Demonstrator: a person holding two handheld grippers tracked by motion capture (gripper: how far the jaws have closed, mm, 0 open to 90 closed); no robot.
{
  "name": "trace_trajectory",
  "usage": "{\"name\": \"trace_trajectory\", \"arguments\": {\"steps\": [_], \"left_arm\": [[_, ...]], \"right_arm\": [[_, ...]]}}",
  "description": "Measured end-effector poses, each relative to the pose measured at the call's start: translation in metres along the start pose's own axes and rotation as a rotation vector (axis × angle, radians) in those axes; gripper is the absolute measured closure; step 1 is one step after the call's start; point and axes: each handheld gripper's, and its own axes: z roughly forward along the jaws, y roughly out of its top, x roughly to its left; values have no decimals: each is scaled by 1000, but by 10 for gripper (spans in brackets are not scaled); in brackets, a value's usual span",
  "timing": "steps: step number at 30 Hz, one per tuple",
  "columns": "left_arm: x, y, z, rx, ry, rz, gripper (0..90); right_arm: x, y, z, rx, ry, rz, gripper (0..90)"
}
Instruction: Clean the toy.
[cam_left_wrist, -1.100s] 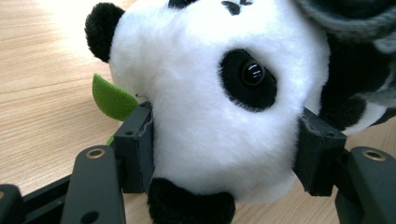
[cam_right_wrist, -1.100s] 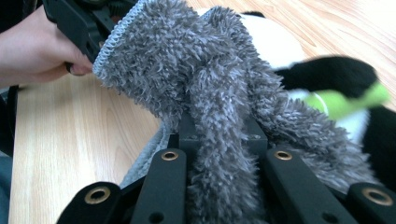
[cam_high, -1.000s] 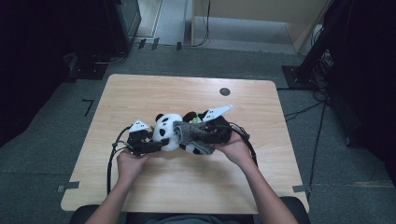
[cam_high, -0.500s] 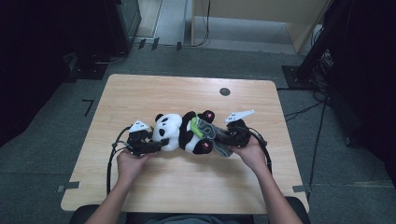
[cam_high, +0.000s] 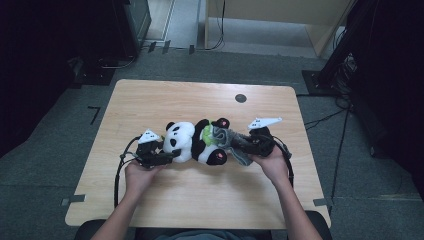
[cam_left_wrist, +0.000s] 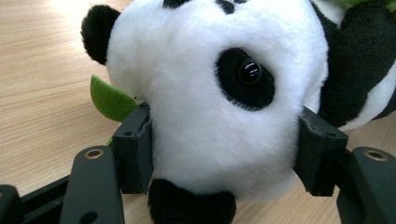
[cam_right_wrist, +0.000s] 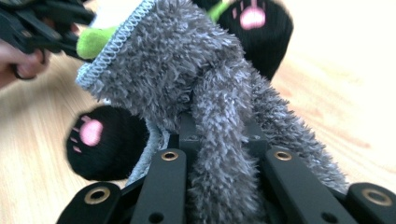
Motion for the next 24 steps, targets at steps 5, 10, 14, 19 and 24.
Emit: {"name": "trace_trajectory", "arguments": {"steps": [5,10,14,19,24], "left_arm": [[0,1,-1,2,-2,-5,328],[-1,2,-1,2,1,-4,329],[0,2,-1,5,1,-2,329],[-1,2,0,6,3,-1,329],[-1,2,0,7,1,-3,327]], "right_arm": [[7,6,-10,-39,-10,-11,776],[8,10,-17,-83,-45,-23,773],[-5,13,-21,-135,-88,9,771],[-28,6,-13,-151,-157,92,771],[-26,4,3,-127,-140,114,768]]}}
